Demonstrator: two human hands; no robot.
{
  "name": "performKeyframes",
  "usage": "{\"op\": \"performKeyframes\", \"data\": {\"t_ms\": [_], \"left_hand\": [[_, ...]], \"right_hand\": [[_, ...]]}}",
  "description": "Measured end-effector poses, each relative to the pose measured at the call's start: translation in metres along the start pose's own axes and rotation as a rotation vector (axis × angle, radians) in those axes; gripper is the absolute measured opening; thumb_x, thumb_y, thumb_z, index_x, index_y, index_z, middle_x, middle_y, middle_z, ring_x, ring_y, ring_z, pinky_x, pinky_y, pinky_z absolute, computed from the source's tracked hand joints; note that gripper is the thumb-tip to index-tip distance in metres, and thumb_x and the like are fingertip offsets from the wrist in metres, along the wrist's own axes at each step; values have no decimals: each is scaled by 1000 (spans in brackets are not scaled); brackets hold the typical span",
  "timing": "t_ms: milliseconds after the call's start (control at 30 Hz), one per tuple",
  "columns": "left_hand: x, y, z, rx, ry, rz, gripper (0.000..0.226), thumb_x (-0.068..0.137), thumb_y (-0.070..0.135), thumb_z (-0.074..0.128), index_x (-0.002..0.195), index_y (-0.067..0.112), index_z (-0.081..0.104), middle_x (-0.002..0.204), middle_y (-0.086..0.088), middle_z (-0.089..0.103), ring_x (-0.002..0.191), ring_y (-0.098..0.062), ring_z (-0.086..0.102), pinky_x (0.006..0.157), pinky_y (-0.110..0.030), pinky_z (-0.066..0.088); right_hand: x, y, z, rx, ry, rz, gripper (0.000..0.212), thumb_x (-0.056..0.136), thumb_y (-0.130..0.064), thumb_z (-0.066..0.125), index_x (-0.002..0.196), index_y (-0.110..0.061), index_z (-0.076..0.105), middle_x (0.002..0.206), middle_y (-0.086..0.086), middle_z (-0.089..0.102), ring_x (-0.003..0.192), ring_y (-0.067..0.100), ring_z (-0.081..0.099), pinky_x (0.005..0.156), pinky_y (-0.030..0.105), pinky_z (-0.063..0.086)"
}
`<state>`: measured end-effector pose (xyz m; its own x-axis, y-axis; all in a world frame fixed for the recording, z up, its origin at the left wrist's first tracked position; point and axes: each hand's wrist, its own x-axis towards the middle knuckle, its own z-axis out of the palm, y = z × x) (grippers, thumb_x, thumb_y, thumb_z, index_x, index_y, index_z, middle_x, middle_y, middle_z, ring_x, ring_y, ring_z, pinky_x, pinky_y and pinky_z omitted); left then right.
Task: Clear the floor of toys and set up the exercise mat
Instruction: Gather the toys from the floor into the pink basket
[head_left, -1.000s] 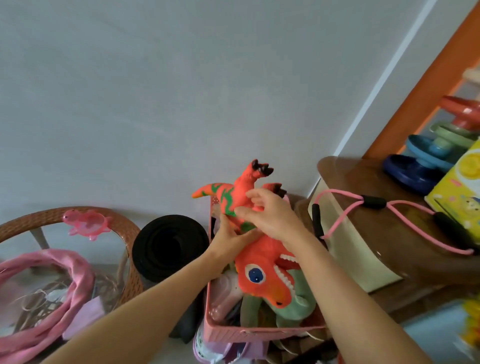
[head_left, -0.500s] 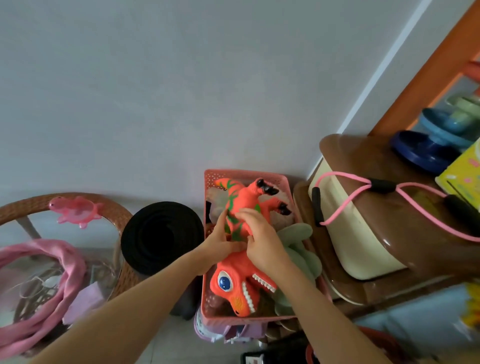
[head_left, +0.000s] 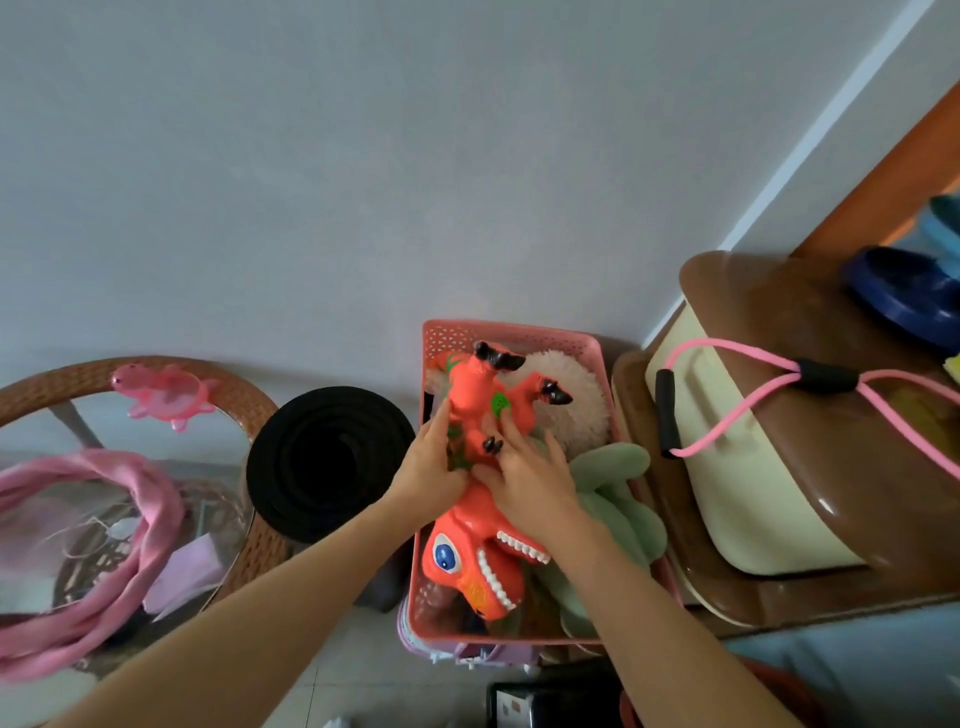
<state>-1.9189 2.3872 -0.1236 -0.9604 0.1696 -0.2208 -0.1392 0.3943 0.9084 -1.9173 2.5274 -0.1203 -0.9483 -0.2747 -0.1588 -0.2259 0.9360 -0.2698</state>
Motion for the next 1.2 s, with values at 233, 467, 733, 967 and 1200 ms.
{"op": "performKeyframes", "data": {"t_ms": [233, 467, 733, 967, 1200], "left_hand": [[12, 0, -6, 180, -1, -70, 67, 82, -5, 47, 144, 14, 29, 141, -10, 39, 128, -25, 40, 98, -27, 38], [-7, 1, -5, 158, 51, -34, 44, 82, 0, 54, 125, 13, 52, 125, -2, 51, 119, -20, 48, 93, -26, 41], [-33, 9, -18, 124, 57, -41, 46, 81, 6, 59, 125, 19, 51, 123, 1, 51, 110, -13, 49, 83, -21, 41], [-48, 17, -23, 143, 108, -67, 57, 85, 10, 57, 138, 14, 38, 137, -4, 45, 116, -12, 46, 95, -28, 42], [-66, 15, -20, 108, 207, -47, 58, 83, 12, 60, 137, 18, 40, 137, -1, 47, 120, -13, 43, 93, -26, 34]], "right_hand": [[32, 6, 6, 99, -62, 127, 55, 96, -35, 39, 147, -31, 21, 158, -5, 8, 137, 21, 29, 115, 43, 3], [27, 21, 14, 279, -38, 128, 48, 96, -34, 40, 143, -36, 29, 157, -11, 11, 138, 16, 27, 115, 40, 1], [2, 6, 12, 251, 158, 2, 49, 97, -30, 38, 145, -25, 27, 154, -6, 23, 141, 10, 17, 113, 31, 7], [-25, -3, -2, 378, 303, -24, 57, 94, -31, 46, 146, -23, 26, 153, -4, 27, 143, 12, 14, 116, 36, -4], [-56, 6, -9, 521, 315, 41, 56, 92, -30, 53, 143, -23, 32, 150, -2, 31, 139, 17, 22, 115, 46, 18]]}}
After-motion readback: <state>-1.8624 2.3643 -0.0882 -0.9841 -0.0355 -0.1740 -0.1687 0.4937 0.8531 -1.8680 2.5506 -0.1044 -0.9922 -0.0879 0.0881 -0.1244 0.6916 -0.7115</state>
